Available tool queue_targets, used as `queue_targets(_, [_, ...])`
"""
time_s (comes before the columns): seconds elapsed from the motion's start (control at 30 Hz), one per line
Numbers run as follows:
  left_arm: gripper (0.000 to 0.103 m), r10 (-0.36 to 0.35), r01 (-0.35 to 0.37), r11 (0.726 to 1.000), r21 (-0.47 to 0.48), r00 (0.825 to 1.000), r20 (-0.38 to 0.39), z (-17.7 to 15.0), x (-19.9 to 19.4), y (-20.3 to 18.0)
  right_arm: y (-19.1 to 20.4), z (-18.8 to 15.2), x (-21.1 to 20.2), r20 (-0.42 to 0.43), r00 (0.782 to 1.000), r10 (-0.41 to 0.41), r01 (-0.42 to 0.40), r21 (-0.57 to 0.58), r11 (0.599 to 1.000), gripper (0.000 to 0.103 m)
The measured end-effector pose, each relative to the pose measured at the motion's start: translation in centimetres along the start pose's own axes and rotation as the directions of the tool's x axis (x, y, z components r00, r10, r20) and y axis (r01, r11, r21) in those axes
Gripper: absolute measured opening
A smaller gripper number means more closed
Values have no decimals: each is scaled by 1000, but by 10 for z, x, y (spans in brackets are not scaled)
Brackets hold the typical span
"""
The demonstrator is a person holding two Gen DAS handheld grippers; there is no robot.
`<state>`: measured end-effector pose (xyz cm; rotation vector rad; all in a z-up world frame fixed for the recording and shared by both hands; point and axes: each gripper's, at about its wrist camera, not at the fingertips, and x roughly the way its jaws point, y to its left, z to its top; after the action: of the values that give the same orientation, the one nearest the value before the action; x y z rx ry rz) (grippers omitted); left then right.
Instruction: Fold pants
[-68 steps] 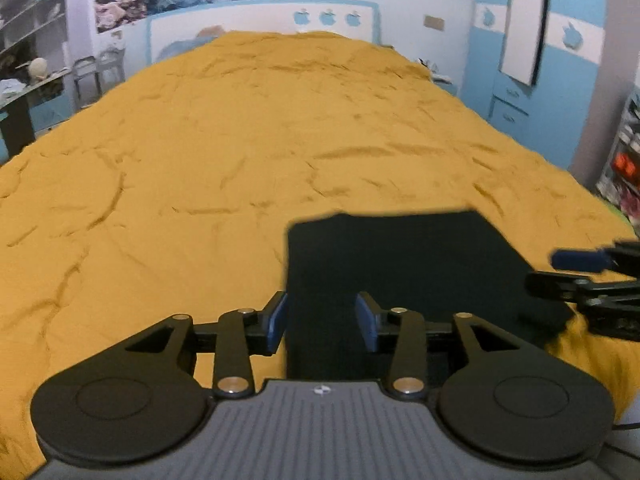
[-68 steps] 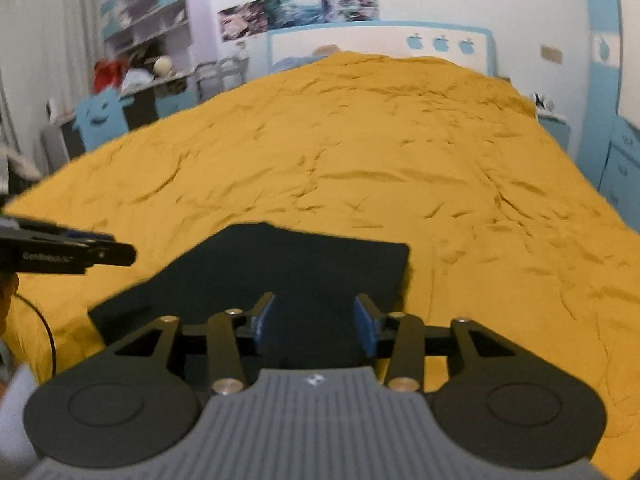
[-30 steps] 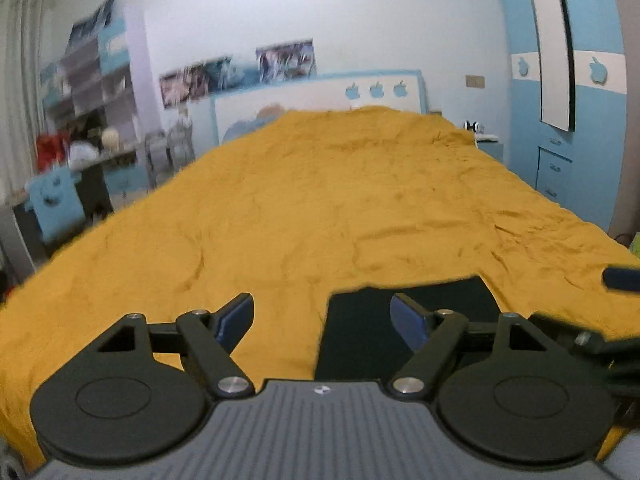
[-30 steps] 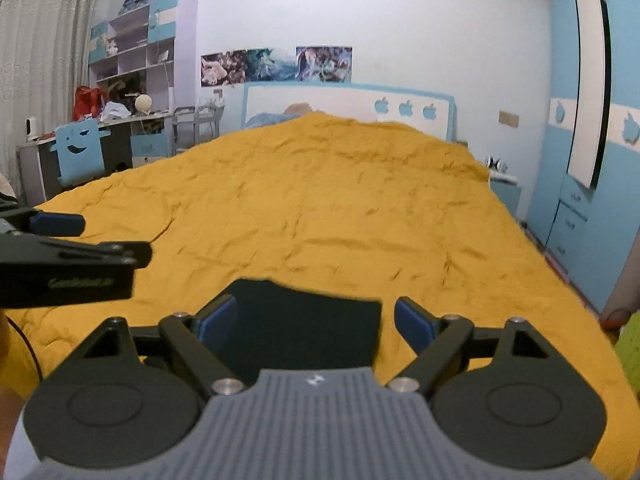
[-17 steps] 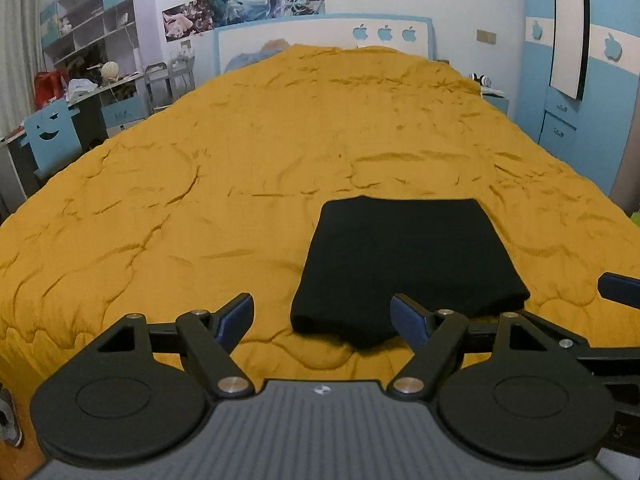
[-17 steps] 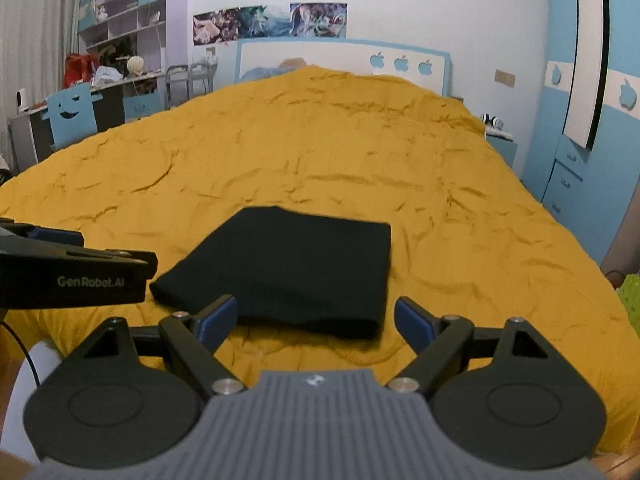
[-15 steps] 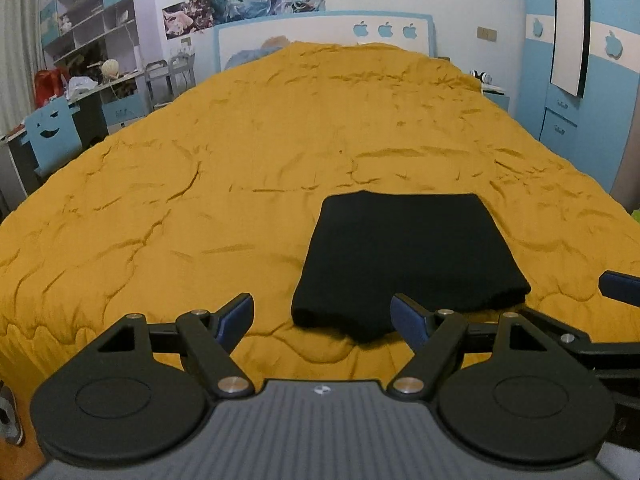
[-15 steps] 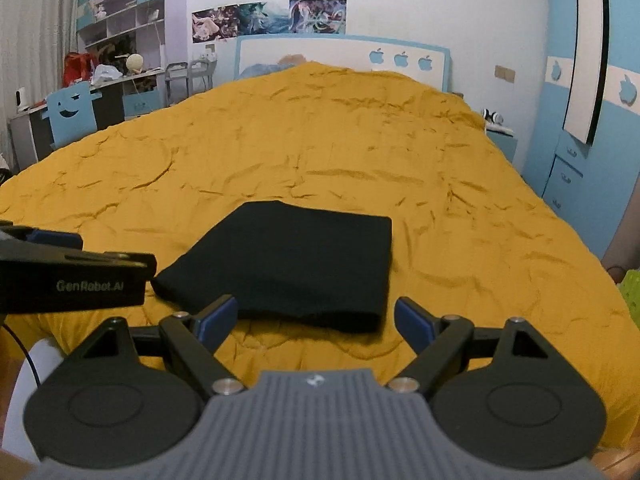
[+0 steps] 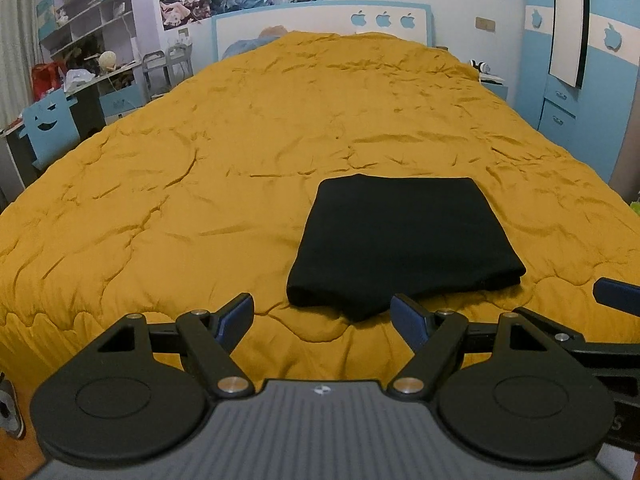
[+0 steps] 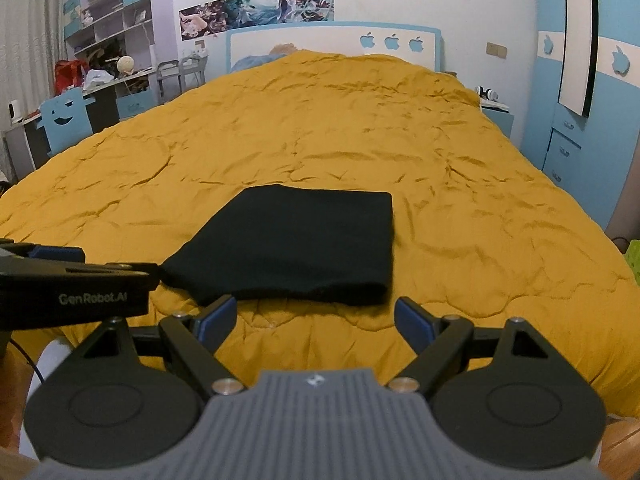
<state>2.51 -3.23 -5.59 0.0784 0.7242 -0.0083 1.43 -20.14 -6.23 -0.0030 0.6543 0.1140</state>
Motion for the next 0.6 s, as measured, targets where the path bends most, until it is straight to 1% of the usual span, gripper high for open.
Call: queue_targets(0.6, [91,-5,5,1000,3,1000,-11,-1,2,-1,-1,1,1,-6,1000,9,-9,2,1000,82])
